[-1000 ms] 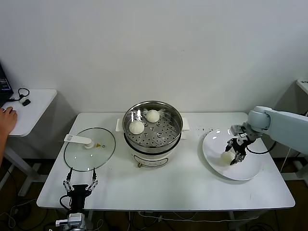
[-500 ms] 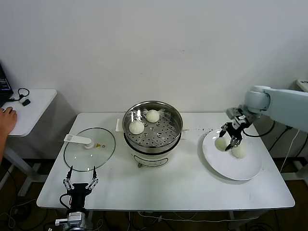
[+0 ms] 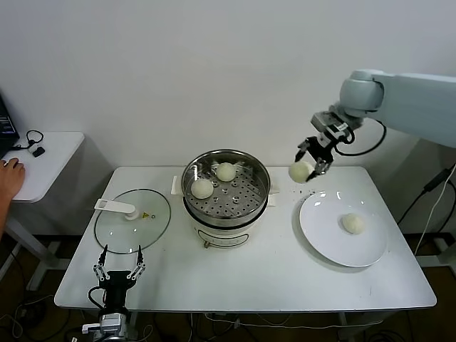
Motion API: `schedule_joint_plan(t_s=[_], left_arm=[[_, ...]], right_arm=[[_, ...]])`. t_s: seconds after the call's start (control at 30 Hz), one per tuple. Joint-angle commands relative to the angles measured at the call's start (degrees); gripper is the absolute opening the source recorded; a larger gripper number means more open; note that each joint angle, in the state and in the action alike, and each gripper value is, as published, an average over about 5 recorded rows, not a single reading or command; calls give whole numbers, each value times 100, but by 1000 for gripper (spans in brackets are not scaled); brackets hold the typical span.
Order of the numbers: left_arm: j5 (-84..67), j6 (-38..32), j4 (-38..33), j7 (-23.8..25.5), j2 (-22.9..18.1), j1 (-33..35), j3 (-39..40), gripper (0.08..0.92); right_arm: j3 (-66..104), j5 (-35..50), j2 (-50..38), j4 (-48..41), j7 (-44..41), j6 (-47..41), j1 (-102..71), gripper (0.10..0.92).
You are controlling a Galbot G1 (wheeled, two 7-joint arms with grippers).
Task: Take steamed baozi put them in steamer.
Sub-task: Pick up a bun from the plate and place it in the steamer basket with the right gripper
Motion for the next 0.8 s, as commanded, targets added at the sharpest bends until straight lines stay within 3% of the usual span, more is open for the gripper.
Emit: schedule_joint_plan(t_s=[0.03, 0.37, 0.8], left_arm=[[-1, -10, 27, -12, -280, 5, -17, 823], [4, -13, 73, -26, -280, -11, -10, 823], [-10, -37, 117, -39, -280, -15, -12, 823]], right_arm=[[235, -437, 1050, -78, 518, 1750, 378, 630], [373, -1512, 1419, 64, 1295, 3065, -72, 620], [298, -2017, 1997, -222, 1440, 3408, -619, 628]])
